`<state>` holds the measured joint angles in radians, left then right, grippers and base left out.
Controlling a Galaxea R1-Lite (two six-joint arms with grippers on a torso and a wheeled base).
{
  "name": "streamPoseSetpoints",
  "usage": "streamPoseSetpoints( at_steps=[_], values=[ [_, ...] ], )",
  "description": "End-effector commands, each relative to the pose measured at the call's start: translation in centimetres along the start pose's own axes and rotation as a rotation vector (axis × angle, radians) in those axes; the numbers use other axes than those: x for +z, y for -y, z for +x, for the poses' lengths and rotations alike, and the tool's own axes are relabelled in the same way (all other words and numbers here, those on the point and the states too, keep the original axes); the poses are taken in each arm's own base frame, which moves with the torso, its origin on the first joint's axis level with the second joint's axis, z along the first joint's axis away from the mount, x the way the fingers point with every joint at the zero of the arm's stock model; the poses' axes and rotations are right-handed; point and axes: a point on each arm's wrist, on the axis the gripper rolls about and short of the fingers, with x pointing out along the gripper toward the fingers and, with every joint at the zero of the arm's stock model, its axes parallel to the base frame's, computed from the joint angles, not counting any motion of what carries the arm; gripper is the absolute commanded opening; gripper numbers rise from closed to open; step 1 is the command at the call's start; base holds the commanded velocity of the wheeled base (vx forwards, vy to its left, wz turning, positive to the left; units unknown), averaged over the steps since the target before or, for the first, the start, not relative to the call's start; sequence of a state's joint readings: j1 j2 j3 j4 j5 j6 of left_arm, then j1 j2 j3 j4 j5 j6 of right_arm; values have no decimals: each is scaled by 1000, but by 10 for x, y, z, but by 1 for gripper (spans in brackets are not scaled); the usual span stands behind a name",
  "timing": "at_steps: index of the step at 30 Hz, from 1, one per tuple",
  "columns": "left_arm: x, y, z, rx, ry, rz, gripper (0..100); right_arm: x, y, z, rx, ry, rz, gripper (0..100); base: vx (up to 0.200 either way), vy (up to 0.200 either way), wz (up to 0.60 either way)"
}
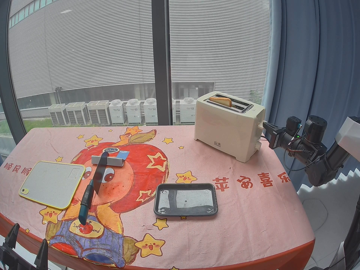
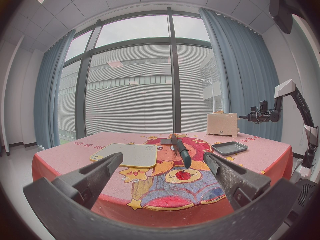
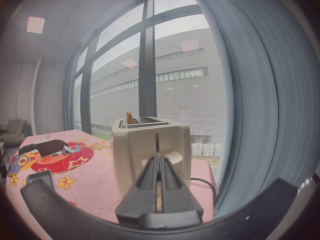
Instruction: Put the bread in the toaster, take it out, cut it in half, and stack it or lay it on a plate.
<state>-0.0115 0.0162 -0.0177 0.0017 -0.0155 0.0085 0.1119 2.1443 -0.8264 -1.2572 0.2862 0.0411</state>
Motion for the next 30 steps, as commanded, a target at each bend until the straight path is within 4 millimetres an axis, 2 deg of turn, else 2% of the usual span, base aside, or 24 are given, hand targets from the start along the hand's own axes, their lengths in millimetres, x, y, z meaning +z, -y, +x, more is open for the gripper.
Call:
streamPoseSetpoints(
  at_steps=[1, 30],
  values=[
    [-5, 0, 0, -1, 0, 1, 100, -4, 0, 0, 0, -12, 4, 0, 0, 0, 0],
    [-5, 0, 0, -1, 0, 1, 100, -18, 0, -2, 0, -61, 1, 0, 0, 0, 0]
  ],
)
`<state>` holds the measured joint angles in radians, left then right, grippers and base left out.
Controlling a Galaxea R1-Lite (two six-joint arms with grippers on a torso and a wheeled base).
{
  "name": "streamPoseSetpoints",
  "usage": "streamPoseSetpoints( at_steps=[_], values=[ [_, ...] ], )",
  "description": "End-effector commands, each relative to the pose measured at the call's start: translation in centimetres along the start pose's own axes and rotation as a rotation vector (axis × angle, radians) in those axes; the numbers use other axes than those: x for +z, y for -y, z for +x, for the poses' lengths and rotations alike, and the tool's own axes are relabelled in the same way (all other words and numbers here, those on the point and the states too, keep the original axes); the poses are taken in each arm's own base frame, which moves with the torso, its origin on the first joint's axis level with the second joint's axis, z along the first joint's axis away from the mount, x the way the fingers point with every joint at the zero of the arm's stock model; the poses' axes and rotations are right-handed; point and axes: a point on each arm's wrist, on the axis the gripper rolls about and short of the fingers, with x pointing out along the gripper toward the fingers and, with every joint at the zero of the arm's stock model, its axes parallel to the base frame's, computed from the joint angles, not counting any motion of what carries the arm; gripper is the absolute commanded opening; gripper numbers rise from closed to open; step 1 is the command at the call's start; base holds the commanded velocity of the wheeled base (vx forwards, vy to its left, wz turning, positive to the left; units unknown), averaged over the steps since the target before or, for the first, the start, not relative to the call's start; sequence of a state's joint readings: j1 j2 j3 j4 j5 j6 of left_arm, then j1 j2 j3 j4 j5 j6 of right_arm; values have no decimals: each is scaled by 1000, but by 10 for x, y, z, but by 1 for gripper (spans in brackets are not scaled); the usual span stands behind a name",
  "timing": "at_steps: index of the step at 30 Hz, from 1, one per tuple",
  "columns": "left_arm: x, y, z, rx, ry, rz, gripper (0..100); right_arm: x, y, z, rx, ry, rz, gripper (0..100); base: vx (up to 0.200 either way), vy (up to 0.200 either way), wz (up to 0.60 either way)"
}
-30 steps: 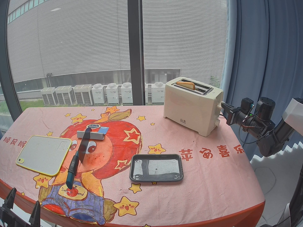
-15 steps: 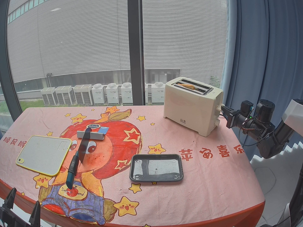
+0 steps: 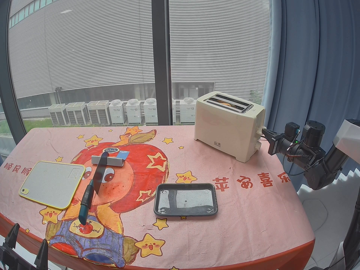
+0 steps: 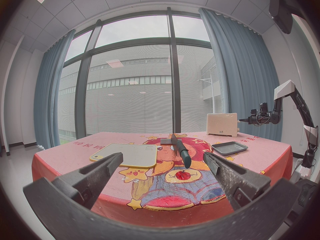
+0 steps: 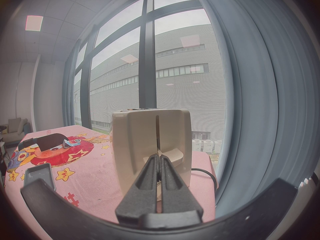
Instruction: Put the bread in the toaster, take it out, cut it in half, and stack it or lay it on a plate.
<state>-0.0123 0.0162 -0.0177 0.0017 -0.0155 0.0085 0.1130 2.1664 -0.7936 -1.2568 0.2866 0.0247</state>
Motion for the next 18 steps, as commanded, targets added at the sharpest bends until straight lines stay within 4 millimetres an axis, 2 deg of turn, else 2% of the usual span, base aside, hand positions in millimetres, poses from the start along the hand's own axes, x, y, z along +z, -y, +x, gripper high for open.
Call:
streamPoseSetpoints(
  at_steps=[1, 18],
  values=[
    [-5, 0, 0, 0, 0, 1, 100, -2, 0, 1, 1, -7, 2, 0, 0, 0, 0],
    [-5, 0, 0, 0, 0, 1, 100, -7, -2, 1, 6, -23, 6, 0, 0, 0, 0]
  ],
)
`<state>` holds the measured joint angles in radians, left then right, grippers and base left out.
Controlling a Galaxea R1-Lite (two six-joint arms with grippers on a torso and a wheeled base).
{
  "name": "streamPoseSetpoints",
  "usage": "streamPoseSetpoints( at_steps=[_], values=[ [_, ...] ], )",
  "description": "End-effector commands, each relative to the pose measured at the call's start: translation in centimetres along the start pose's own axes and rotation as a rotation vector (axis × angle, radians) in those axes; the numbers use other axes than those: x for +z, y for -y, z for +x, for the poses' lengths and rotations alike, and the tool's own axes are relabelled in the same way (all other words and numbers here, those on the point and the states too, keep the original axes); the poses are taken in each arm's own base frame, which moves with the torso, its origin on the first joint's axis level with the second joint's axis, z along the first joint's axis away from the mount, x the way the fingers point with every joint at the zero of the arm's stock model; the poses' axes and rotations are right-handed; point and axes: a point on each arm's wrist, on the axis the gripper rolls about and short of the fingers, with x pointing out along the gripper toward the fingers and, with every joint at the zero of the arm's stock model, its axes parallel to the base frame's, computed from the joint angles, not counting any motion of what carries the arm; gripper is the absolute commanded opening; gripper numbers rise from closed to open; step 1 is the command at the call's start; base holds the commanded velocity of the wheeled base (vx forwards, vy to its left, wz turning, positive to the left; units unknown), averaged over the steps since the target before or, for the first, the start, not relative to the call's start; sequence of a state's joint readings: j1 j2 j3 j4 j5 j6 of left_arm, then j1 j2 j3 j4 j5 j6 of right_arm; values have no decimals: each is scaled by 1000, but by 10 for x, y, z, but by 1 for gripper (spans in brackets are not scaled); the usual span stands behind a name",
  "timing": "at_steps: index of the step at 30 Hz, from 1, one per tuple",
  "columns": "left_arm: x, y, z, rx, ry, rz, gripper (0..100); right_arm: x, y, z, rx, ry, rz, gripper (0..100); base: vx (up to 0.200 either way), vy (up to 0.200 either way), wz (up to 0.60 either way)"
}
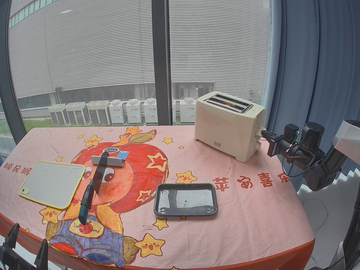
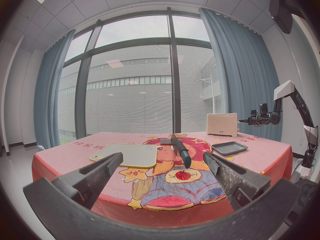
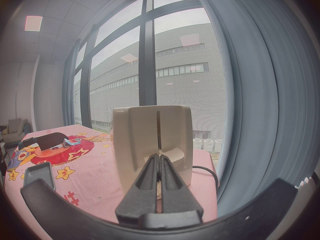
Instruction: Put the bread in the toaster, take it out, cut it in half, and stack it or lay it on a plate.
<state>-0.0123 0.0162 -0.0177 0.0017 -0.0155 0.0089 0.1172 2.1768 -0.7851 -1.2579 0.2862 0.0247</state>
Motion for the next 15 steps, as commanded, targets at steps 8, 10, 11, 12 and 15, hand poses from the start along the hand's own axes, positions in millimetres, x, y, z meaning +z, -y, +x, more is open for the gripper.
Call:
streamPoseSetpoints(
  at_steps=[8, 10, 11, 12, 15],
  values=[
    [-5, 0, 0, 0, 0, 0, 100, -2, 0, 0, 1, -7, -4, 0, 0, 0, 0],
    [-5, 0, 0, 0, 0, 0, 100, -2, 0, 0, 1, -7, -4, 0, 0, 0, 0],
    [-5, 0, 0, 0, 0, 0, 100, -2, 0, 0, 1, -7, -4, 0, 0, 0, 0],
    [-5, 0, 0, 0, 0, 0, 100, -2, 0, 0, 1, -9, -4, 0, 0, 0, 0],
    [-5, 0, 0, 0, 0, 0, 100, -4, 0, 1, 1, -11, -3, 0, 0, 0, 0]
  ],
)
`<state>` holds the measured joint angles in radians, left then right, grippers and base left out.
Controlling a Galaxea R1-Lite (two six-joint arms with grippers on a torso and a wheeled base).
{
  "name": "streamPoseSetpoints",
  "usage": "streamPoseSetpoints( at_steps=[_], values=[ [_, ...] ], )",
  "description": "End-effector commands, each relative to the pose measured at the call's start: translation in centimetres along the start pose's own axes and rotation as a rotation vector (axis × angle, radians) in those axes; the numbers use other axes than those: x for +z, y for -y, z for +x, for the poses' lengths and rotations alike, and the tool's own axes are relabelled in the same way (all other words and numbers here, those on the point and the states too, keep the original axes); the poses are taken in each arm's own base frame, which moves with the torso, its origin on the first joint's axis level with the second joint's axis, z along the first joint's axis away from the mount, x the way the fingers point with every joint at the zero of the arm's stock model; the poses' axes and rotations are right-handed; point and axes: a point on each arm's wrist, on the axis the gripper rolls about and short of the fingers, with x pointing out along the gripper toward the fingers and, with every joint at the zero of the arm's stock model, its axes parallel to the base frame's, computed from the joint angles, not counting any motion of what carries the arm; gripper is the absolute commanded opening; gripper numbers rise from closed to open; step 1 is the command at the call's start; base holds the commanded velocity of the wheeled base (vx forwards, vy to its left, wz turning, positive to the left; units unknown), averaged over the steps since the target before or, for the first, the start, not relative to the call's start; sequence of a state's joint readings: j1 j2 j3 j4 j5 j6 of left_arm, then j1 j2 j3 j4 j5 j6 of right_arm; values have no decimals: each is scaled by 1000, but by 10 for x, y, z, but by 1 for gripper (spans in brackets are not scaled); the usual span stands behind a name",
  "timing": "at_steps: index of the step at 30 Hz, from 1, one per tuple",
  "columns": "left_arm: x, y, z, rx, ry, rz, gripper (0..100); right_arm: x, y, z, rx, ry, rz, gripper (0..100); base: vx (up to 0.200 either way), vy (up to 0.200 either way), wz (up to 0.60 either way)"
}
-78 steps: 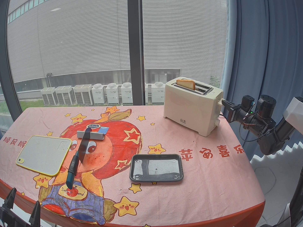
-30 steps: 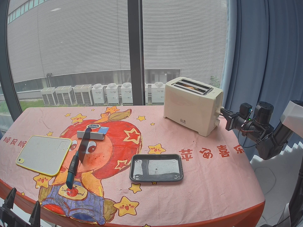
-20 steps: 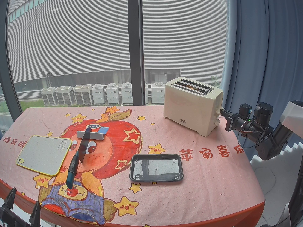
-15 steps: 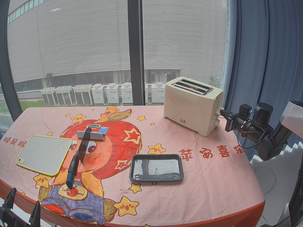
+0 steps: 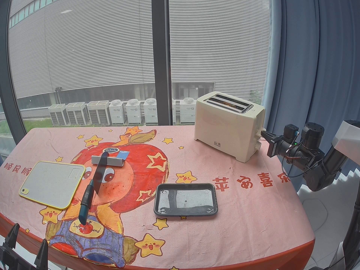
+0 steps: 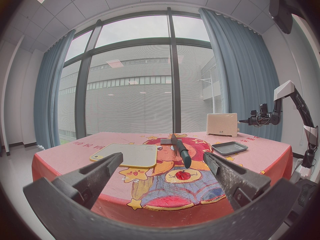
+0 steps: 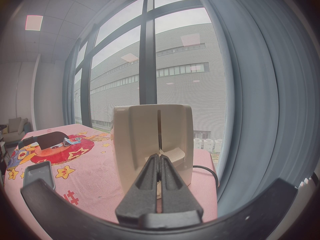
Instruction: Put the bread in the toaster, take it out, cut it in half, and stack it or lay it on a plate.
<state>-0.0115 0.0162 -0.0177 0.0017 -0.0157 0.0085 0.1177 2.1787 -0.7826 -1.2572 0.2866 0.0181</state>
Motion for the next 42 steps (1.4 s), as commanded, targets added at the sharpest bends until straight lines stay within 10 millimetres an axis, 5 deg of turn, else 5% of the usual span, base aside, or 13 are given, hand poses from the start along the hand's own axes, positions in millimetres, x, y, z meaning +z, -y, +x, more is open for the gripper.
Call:
streamPoseSetpoints(
  at_steps=[1, 42],
  values=[
    [-5, 0, 0, 0, 0, 1, 100, -3, 0, 1, 1, -8, 3, 0, 0, 0, 0],
    [-5, 0, 0, 0, 0, -1, 100, -9, 0, 2, 2, -26, 6, 0, 0, 0, 0]
  ],
)
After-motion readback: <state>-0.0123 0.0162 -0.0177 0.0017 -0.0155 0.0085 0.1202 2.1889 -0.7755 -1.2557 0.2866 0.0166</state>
